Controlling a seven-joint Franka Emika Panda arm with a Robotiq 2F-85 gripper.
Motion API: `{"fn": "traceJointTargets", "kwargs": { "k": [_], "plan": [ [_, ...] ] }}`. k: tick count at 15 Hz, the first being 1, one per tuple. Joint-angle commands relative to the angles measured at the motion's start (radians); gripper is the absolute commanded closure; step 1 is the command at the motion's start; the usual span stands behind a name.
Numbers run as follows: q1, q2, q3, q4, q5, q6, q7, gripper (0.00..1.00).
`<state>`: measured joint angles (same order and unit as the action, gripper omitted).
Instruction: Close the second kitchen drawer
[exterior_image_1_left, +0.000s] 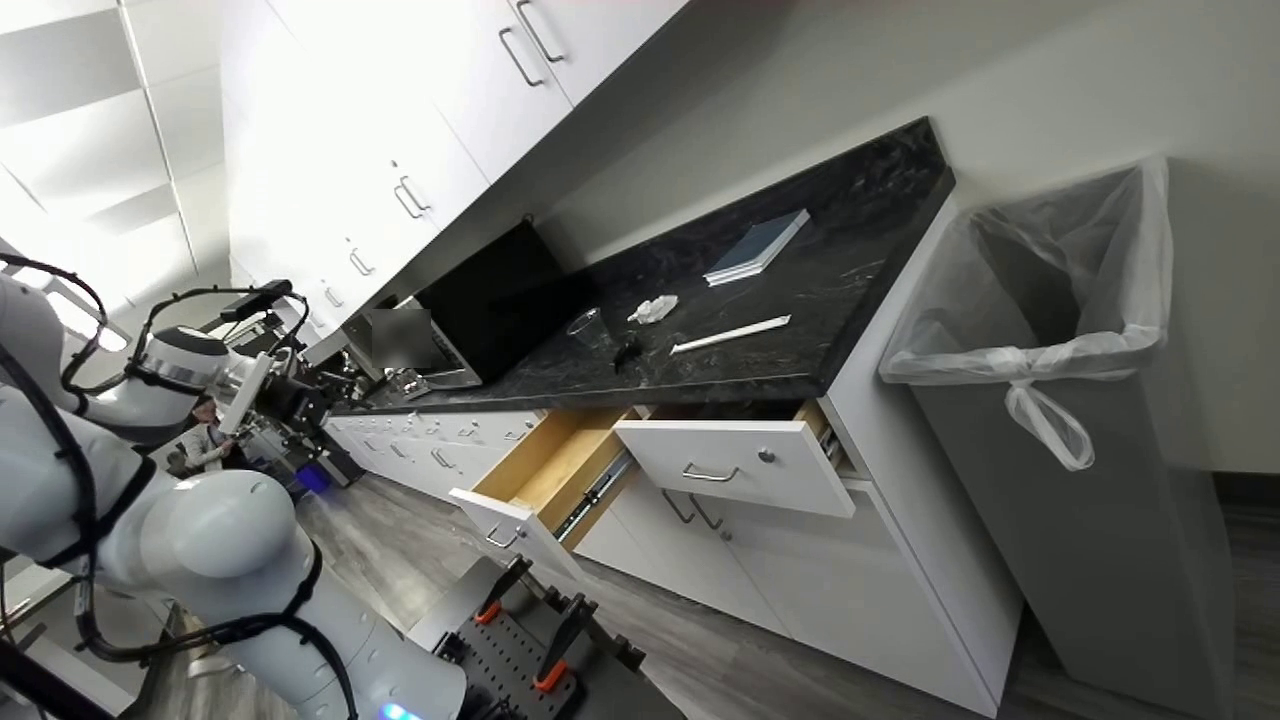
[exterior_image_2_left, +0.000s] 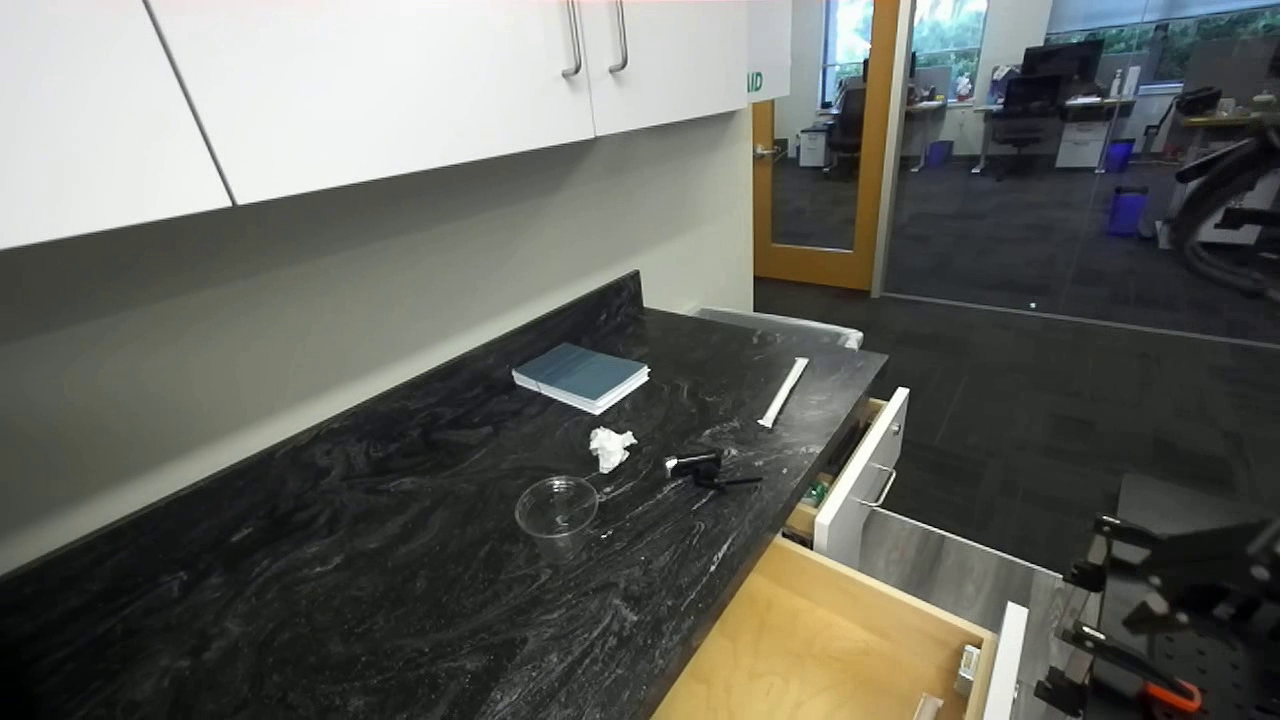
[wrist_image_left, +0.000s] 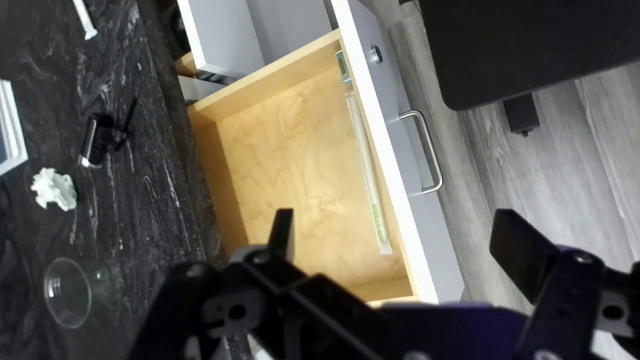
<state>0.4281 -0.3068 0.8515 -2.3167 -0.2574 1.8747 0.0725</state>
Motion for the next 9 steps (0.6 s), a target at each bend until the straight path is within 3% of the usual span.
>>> {"fn": "traceJointTargets", "kwargs": {
  "k": [1, 8, 9],
  "plan": [
    [0.007, 0.118, 0.063, 0.004, -0.160, 0.011, -0.021, 0.00],
    [0.018, 0.115, 0.052, -0.001, -0.153, -0.004, 0.003, 0.00],
    [0.024, 0.126, 0.078, -0.015, -0.196, -0.017, 0.012, 0.00]
  ]
}}
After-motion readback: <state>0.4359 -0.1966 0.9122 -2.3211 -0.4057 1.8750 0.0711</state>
